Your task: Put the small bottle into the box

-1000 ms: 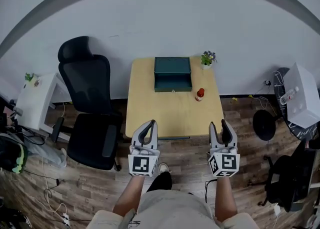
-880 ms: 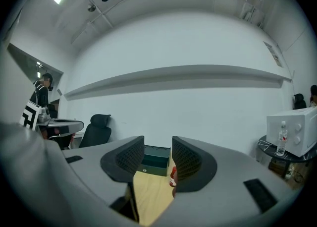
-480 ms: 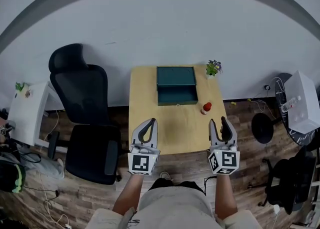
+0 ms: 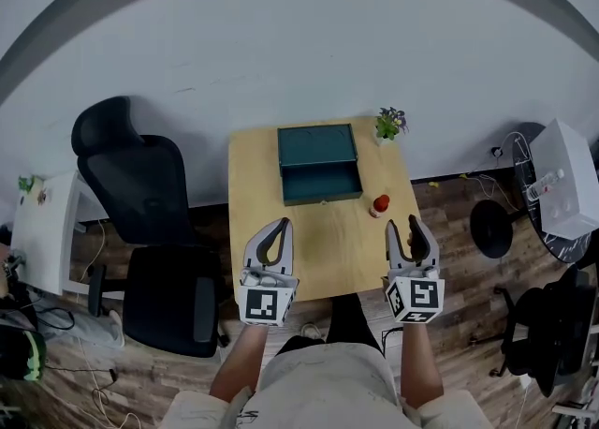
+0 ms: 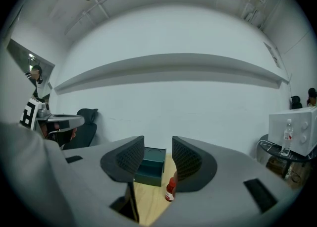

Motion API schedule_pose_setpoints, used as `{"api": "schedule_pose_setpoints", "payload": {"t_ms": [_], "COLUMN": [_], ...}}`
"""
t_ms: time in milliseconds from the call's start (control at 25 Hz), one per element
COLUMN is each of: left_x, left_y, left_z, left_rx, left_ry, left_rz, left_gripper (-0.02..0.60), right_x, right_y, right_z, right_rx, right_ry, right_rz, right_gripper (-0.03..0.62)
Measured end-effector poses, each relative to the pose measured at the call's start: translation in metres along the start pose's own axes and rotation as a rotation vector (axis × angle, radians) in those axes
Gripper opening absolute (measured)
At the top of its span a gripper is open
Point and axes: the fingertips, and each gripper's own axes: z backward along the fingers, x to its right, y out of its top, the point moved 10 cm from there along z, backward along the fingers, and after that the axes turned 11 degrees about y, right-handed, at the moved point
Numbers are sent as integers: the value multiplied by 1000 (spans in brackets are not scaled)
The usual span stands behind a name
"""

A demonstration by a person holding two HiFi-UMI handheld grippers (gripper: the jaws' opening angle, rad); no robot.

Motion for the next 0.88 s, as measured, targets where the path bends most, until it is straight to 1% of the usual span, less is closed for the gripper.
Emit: {"api": "schedule_pose_setpoints", "payload": {"t_ms": [200,440,720,880], "left_x": [11,22,37,42], "left_y": [-5,-16,-36,-48], "left_z": [-34,-73,-105,-117], "left_rx": [30,-9,-72,-139], "left_ry": [-11,-28,-46,-59], "left_rz": [-1,-2,-5,-25], "left_gripper": [6,6,6,6], "right_x": [28,58,77,81], "right_y": [-7,-14,-42,-63], "right_z": [-21,-48,-76,-90], "right_rx": [-13,-38,-125,-180], "right_ry": [-5,-6,33,63], "right_rz": [-25,-35,-52,-72], "right_gripper": [190,190,196,199]}}
